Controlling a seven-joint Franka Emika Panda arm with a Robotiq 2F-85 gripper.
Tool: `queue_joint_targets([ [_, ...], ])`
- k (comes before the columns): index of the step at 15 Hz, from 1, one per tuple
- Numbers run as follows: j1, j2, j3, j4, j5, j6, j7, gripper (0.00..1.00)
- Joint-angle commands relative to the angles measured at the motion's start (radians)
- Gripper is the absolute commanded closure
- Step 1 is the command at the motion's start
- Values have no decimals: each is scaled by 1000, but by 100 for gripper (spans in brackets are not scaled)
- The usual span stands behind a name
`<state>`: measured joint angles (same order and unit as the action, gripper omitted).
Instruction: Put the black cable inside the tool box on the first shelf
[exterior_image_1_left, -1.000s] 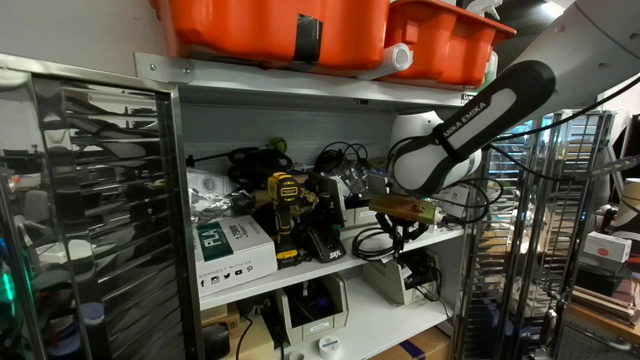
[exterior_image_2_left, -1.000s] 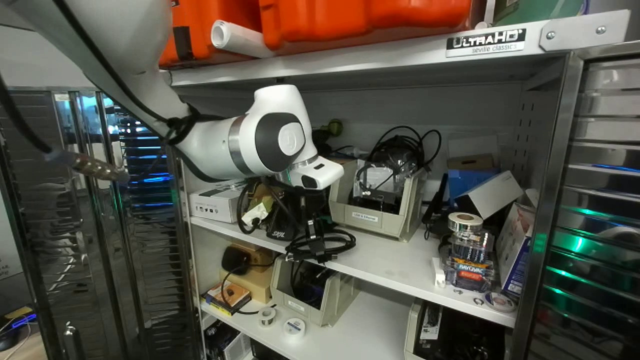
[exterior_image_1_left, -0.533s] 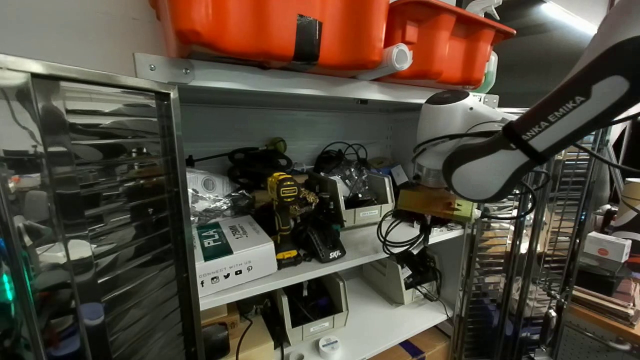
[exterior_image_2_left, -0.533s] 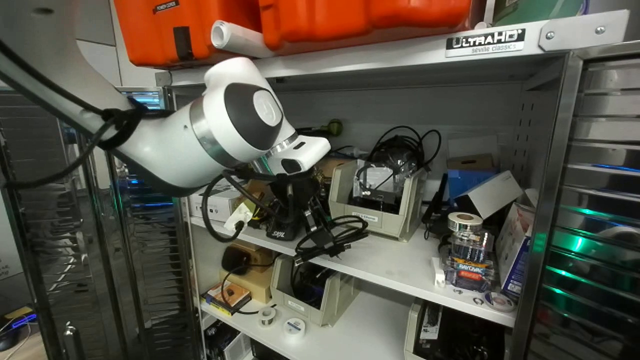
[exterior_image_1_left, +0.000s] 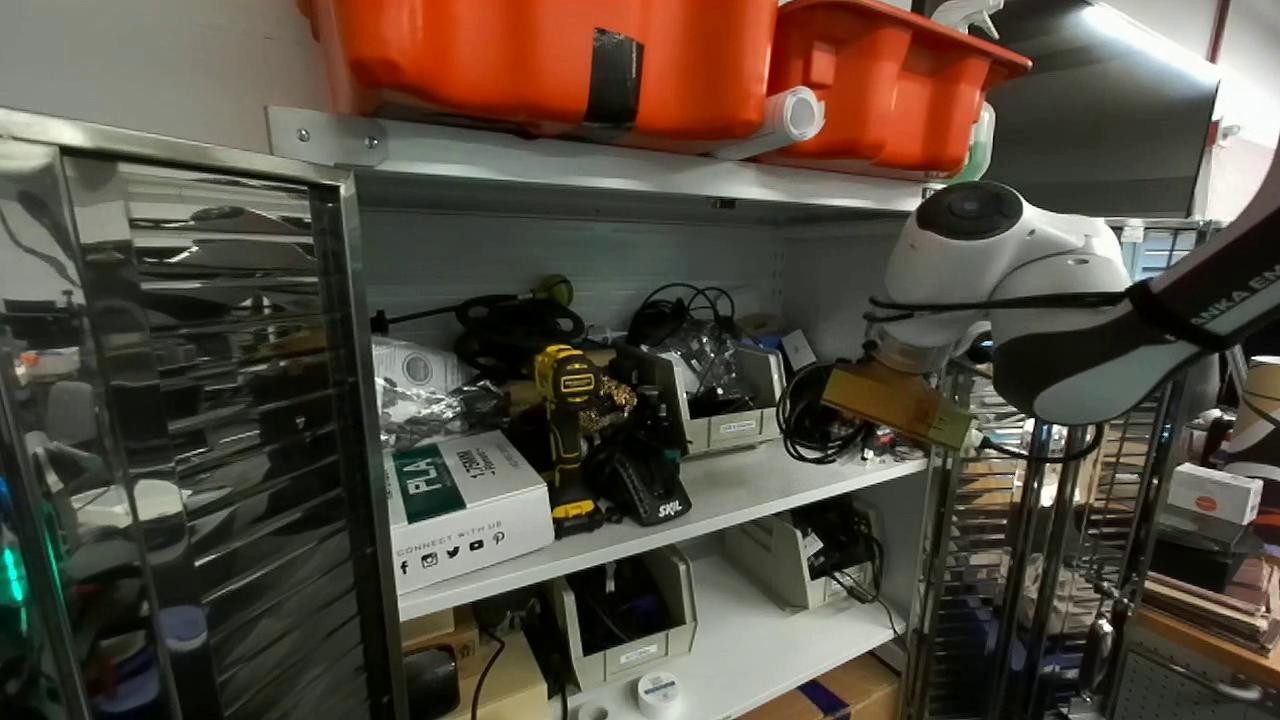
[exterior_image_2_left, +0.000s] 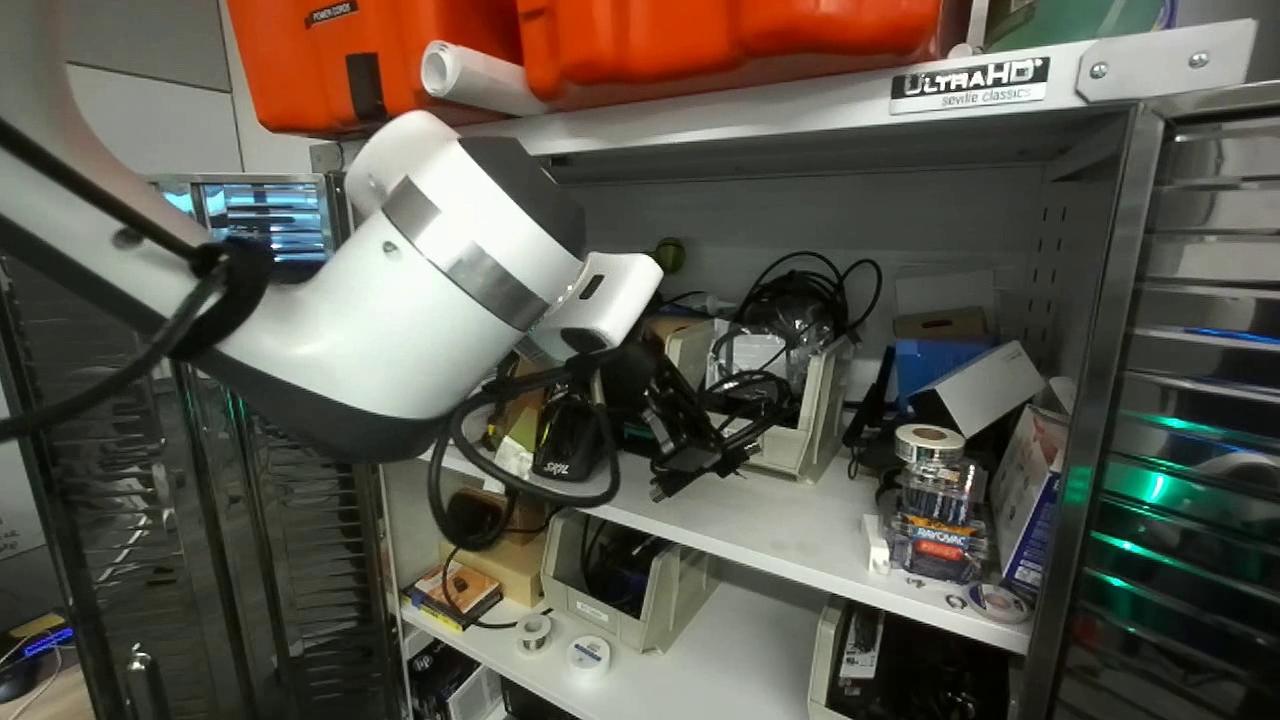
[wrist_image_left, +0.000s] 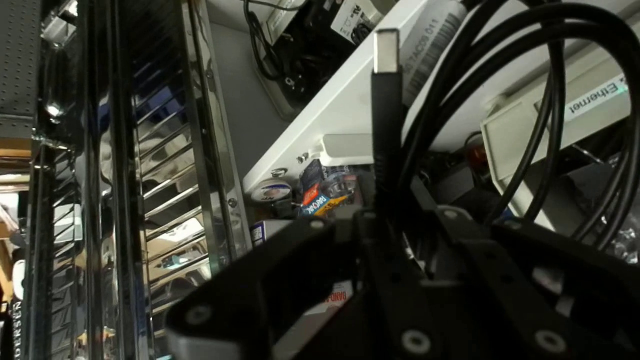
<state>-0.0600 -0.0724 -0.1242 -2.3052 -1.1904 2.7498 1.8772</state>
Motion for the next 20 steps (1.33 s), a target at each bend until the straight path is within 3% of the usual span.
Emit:
queue_joint_targets([
  [1, -22, 44, -3, 71, -181, 87, 255, 91],
  [8, 1, 150, 21, 287, -419, 76, 614, 91],
  [16, 13, 365, 23, 496, -532, 52, 774, 91],
  [20, 12, 419, 26, 599, -520, 63, 802, 91],
])
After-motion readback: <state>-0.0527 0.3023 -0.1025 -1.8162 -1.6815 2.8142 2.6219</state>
